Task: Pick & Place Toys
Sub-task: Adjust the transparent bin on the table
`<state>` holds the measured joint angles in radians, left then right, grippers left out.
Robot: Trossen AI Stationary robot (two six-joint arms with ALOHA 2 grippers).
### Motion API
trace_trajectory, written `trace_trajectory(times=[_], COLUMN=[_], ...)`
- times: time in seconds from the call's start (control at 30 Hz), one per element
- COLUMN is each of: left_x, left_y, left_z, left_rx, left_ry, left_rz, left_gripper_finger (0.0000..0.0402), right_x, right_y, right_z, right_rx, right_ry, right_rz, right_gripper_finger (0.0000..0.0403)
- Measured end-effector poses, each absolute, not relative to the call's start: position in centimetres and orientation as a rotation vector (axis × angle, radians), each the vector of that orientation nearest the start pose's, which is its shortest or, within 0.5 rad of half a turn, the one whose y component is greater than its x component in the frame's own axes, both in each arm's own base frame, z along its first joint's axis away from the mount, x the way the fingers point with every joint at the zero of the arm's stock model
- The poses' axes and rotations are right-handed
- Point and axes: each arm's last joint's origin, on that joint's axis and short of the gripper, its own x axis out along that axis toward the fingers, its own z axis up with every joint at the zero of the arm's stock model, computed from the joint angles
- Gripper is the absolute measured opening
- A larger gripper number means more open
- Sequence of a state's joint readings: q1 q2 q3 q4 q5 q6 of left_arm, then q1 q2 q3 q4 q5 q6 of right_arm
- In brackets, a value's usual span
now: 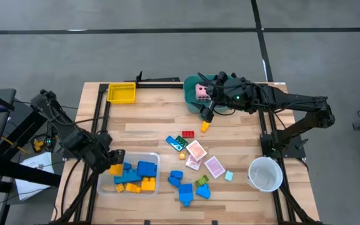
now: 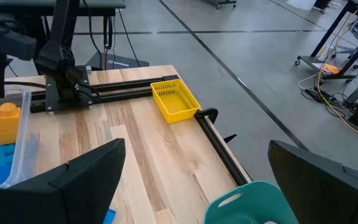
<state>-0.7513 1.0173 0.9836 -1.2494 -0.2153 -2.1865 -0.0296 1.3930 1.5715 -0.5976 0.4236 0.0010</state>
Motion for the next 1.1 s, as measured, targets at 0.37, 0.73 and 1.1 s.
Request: trace_trajectory(times=[0.37, 0.73, 1.1], left_x=[11.3, 9.3, 7.1], left_y=[-8.9, -7.8, -6.9], left_z=[29.9, 31.0, 31.4], left_rx=[-1.308, -1.400, -1.456], left_ry=[0.760, 0.841, 1.183], left_rz=[0.790, 0.694, 0.644], left_gripper_finger=[0.0185, 0.0022, 0.0001], right_x=[28.9, 28.9, 28.7], right_y=[-2.0, -2.0, -2.0], right_z=[42.8, 42.6, 42.3], right_rx=[-0.082, -0.084, -0.101], right_ry=[0.415, 0.428, 0.474], right_rz=[-0.446, -0.443, -0.439], right_gripper_finger=[0.0386, 0.0386, 0.0386])
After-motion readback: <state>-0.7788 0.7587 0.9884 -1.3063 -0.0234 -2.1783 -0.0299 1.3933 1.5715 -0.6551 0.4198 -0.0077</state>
